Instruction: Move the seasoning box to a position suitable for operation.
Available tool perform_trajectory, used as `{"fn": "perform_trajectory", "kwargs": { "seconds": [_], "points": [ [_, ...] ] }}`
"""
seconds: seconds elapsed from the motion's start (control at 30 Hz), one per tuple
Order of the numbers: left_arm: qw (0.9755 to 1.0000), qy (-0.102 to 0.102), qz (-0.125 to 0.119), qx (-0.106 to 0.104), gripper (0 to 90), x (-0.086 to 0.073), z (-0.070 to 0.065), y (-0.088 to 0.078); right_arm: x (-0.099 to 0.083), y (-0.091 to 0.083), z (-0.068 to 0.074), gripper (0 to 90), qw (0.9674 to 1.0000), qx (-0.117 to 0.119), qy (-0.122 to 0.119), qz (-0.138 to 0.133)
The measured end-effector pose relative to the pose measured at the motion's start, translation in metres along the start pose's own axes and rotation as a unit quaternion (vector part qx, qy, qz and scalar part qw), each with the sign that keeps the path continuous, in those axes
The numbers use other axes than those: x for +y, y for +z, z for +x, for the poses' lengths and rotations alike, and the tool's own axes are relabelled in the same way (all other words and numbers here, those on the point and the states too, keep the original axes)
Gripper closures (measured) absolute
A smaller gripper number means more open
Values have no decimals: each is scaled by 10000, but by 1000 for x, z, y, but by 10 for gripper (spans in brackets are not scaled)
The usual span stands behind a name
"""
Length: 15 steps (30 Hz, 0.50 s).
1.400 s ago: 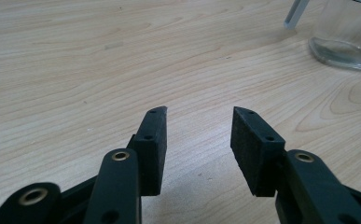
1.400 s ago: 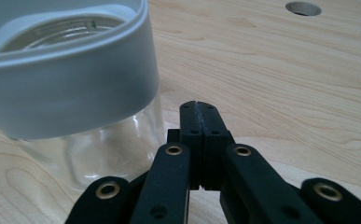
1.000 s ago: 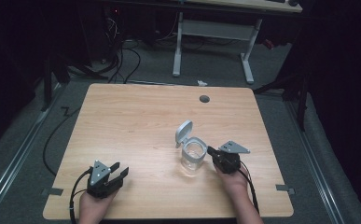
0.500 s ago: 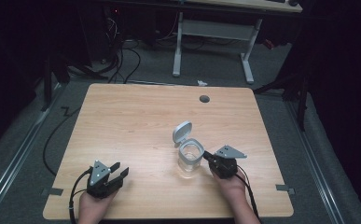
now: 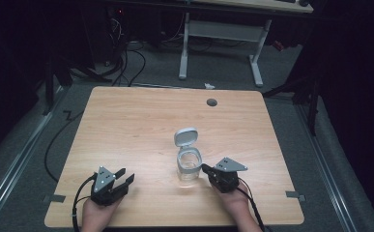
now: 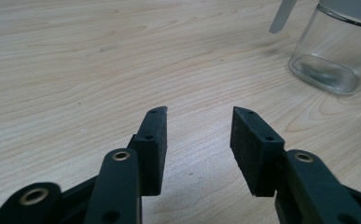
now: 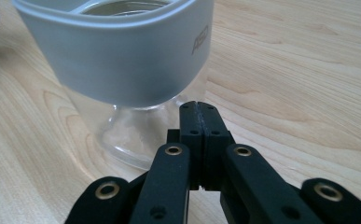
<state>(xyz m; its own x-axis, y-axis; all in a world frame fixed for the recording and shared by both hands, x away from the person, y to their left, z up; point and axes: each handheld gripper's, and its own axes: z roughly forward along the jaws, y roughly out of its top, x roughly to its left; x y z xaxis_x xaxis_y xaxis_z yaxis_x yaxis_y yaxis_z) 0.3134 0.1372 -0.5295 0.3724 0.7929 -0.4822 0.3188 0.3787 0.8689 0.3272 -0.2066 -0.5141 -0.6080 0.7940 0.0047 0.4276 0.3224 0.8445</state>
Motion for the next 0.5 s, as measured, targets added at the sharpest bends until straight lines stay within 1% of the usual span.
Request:
{"fn": "perform_trajectory", "kwargs": {
  "seconds": [0.07,0.33,0.43,0.5],
  "points": [
    [10000,7,-1,3,585,0,0,0,0,0,2,898,10000,17,3,-3],
    [10000,13,-10,-11,594,0,-1,0,0,1,11,896,9999,113,-115,18],
    [10000,88,-25,-31,590,-1,-2,1,0,1,11,892,9998,176,-55,21],
    [9999,133,-29,-64,588,-3,-5,2,1,0,12,889,9999,158,-63,21]
  ]
}}
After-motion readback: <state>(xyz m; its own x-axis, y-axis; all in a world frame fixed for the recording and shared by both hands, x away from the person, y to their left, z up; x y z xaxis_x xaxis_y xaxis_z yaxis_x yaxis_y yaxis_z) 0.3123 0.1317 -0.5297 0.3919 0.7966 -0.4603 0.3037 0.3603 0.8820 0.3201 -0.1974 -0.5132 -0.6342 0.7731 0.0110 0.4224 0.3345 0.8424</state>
